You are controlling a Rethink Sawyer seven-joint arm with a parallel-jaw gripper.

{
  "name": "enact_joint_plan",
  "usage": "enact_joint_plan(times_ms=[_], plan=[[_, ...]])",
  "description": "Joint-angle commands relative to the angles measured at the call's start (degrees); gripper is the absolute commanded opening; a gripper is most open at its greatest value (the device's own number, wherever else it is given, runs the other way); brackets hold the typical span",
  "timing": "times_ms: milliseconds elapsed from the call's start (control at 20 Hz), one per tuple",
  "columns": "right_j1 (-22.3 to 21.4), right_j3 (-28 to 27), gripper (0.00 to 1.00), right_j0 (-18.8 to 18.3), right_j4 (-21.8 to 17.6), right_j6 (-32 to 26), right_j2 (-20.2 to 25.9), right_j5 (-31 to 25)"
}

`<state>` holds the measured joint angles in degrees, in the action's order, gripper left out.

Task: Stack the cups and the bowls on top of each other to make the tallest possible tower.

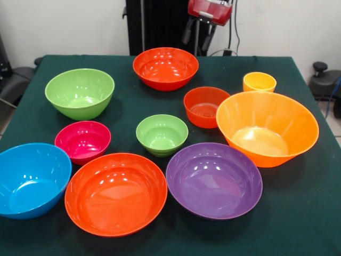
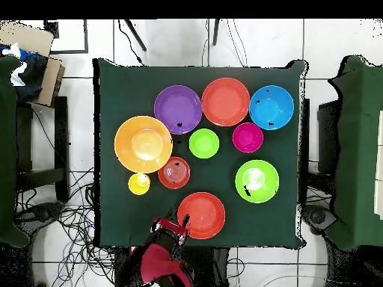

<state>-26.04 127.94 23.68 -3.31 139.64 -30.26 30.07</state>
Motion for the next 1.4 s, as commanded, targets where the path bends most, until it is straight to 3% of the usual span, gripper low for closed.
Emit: enact_joint_plan(times_ms=[50, 400, 800, 1050, 1400], plan=[[4.5, -6.4, 1.00, 0.6, 3.8, 2.9, 1.6, 0.5], [2.0, -4.8, 1.00, 0.1, 0.2, 2.1, -1.4, 0.9], [-10.7, -5.2, 1.00, -1.8, -5.7, -1.9, -1.4, -14.3], [-15.6, -7.4, 1.00, -7.8, -10.3, -4.0, 2.5, -22.6], [-21.4, -7.8, 1.00, -11.4, -13.4, -4.2, 5.8, -30.3]])
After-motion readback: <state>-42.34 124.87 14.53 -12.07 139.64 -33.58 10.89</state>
